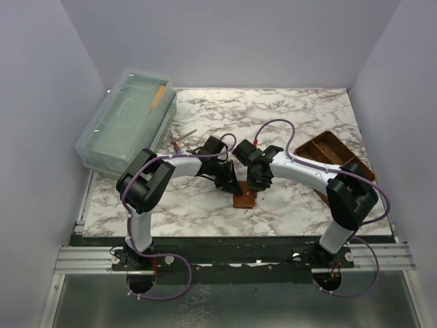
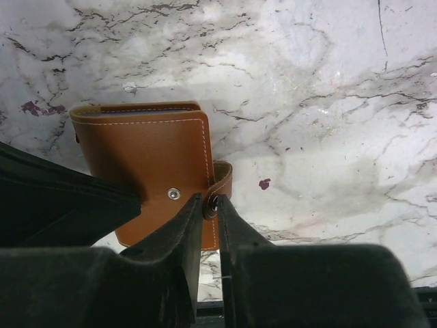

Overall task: Put the credit cards into the card holder
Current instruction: Close the card holder at the center of the board.

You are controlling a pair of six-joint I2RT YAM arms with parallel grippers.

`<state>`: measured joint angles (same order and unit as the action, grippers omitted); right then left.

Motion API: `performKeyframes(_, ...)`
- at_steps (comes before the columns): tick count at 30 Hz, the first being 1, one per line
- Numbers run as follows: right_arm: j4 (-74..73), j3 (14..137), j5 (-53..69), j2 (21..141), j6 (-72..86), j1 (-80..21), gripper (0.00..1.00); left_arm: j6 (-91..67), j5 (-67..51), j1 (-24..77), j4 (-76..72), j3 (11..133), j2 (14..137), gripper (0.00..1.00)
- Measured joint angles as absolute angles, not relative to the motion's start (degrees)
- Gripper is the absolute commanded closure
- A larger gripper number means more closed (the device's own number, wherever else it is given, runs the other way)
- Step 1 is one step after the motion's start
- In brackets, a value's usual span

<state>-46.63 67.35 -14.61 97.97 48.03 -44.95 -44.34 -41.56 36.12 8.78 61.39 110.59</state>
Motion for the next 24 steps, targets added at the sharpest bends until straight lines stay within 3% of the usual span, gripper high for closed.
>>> performKeyframes(6,-46.81,67.35,-15.16,97.97,48.05,-44.99,0.99,-44.34,-41.56,36.12,8.78,61.39,110.59,1.0)
performKeyframes(24,-36.23,58.17,-10.57,89.21,46.81,-44.69,1.0,-44.31,-41.56,36.12,8.78,61.39,110.59,1.0)
